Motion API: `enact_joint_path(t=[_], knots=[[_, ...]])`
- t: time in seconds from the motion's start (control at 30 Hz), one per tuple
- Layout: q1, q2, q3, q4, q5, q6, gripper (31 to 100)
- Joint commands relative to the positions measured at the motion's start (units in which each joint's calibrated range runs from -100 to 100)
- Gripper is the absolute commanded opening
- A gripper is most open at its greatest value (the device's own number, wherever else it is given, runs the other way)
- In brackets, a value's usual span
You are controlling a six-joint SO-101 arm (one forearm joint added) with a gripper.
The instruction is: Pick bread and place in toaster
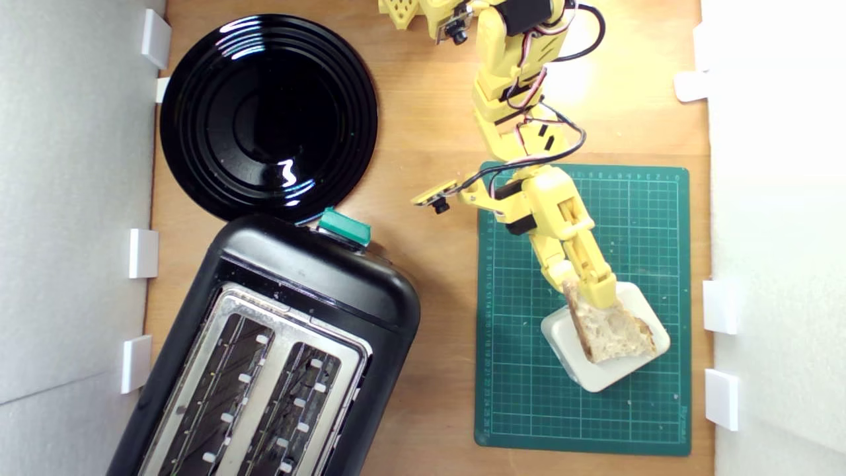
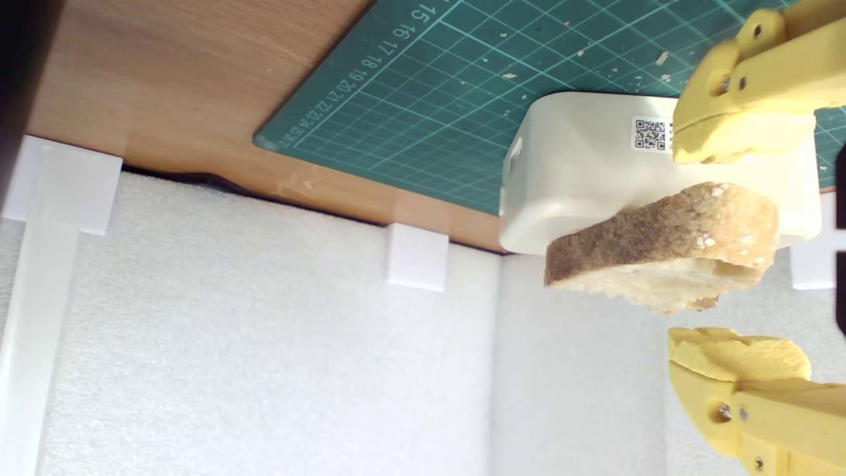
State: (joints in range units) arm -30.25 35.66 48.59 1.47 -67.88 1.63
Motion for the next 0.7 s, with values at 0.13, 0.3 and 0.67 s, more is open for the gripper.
enact_joint_path(t=[0.13,0.3,0.67], knots=[[-0.8,-0.5,-3.1,-0.5,0.2,0.4,85.7],[-0.8,-0.5,-3.1,-0.5,0.2,0.4,82.8],[-0.8,-0.6,-3.0,-0.5,0.2,0.3,67.0]])
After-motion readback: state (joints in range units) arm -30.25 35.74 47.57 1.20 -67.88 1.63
